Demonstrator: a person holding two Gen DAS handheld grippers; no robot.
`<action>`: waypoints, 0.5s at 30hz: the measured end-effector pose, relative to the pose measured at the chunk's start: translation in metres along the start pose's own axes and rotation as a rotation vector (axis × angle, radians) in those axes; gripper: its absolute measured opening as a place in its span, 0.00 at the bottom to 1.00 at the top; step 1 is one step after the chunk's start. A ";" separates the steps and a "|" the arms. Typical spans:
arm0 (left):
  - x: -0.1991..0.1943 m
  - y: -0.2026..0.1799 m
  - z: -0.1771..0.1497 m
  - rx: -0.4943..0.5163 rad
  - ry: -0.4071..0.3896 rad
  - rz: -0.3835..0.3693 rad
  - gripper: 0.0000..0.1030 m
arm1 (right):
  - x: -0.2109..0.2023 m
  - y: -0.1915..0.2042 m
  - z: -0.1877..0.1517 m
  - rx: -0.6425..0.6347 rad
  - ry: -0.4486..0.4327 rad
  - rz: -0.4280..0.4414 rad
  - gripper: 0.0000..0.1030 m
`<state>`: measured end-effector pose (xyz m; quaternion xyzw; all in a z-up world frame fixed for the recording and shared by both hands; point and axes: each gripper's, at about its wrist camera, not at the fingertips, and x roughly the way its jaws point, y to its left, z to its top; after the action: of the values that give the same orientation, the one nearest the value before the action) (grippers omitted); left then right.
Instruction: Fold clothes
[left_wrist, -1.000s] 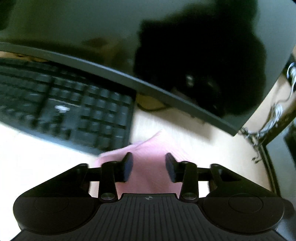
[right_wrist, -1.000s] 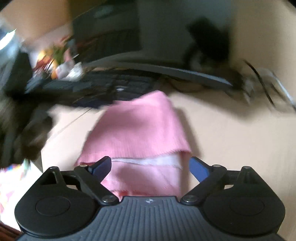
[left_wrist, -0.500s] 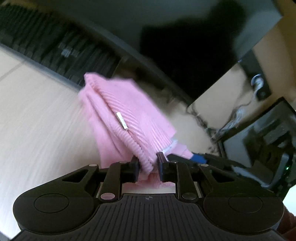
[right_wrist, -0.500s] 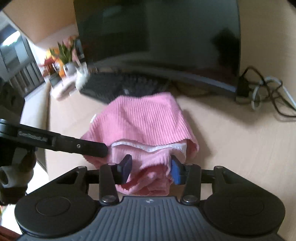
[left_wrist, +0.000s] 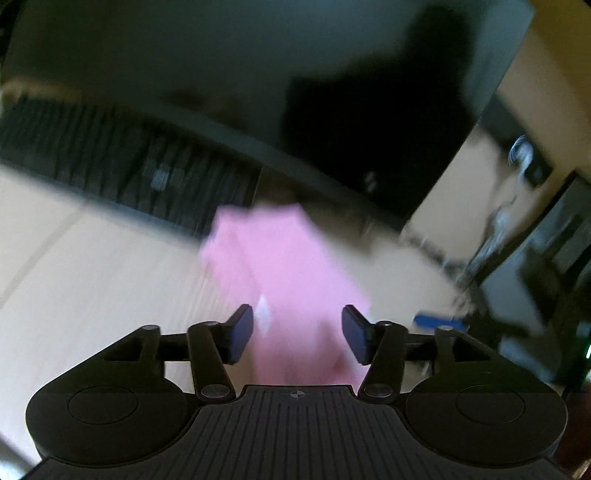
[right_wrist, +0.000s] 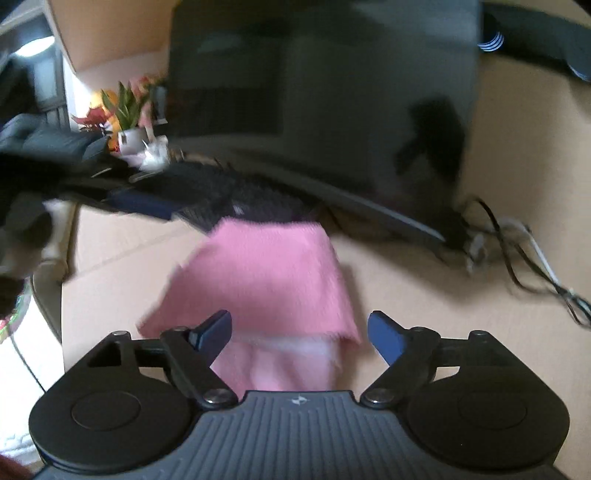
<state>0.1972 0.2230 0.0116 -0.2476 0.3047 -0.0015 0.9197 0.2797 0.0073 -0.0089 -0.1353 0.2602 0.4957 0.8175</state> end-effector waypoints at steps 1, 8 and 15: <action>0.004 -0.006 0.009 0.012 -0.025 -0.017 0.66 | 0.005 0.007 0.002 -0.010 -0.015 0.009 0.79; 0.103 -0.004 0.034 -0.007 0.111 0.039 0.81 | 0.059 0.043 -0.022 -0.135 0.084 -0.034 0.79; 0.127 -0.001 0.024 0.124 0.166 0.011 0.87 | 0.066 0.055 -0.024 -0.119 0.106 -0.124 0.80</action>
<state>0.3144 0.2132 -0.0427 -0.1878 0.3804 -0.0359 0.9048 0.2487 0.0709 -0.0639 -0.2257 0.2640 0.4508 0.8223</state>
